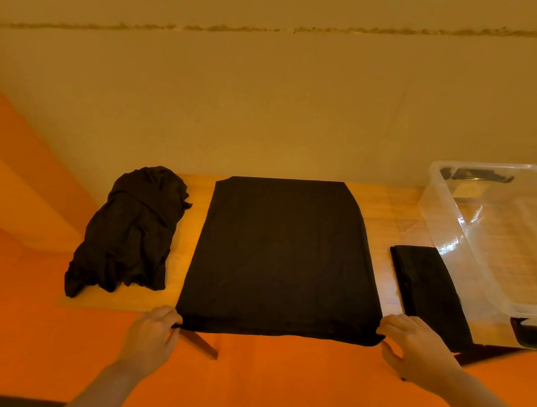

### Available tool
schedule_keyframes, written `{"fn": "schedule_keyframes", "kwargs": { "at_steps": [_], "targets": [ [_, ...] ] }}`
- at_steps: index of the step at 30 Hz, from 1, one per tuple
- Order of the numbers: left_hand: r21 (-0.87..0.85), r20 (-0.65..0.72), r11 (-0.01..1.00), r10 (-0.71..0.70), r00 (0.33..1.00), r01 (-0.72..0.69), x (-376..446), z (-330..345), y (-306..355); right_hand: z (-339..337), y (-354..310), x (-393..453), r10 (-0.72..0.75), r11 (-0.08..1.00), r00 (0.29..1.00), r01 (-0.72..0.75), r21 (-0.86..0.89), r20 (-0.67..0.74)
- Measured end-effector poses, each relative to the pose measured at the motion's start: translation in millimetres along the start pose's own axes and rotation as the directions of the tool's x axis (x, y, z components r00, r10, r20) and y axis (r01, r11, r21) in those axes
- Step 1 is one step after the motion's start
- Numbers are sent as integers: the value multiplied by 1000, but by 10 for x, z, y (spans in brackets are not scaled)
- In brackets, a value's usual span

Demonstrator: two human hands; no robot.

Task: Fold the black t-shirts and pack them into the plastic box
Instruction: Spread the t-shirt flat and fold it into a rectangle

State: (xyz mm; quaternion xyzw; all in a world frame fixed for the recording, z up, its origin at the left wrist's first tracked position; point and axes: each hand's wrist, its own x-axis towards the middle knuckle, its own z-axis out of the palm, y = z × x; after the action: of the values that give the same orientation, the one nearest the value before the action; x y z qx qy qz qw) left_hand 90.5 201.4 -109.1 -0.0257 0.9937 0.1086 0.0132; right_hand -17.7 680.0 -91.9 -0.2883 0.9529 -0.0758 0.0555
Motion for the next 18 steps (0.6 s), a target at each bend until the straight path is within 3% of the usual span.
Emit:
{"fn": "schedule_keyframes", "kwargs": {
  "at_steps": [3,7,13,18],
  "targets": [
    [-8,-57,999,33,998,-33,99,-87,124,-99,10,158,-12,1000,999,11,26,41],
    [-45,-142,999,-22,990,16,576,-82,486,-42,-51,636,68,987,994,-55,149,-83],
    [-60,-9,998,-27,1000,26,1442,69,1159,184,-110,1398,228,962,973,-221,163,-28],
    [103,112,995,-30,993,19,1712,410,1194,404,-147,1384,249,966,968,-249,62,18]
  ]
}}
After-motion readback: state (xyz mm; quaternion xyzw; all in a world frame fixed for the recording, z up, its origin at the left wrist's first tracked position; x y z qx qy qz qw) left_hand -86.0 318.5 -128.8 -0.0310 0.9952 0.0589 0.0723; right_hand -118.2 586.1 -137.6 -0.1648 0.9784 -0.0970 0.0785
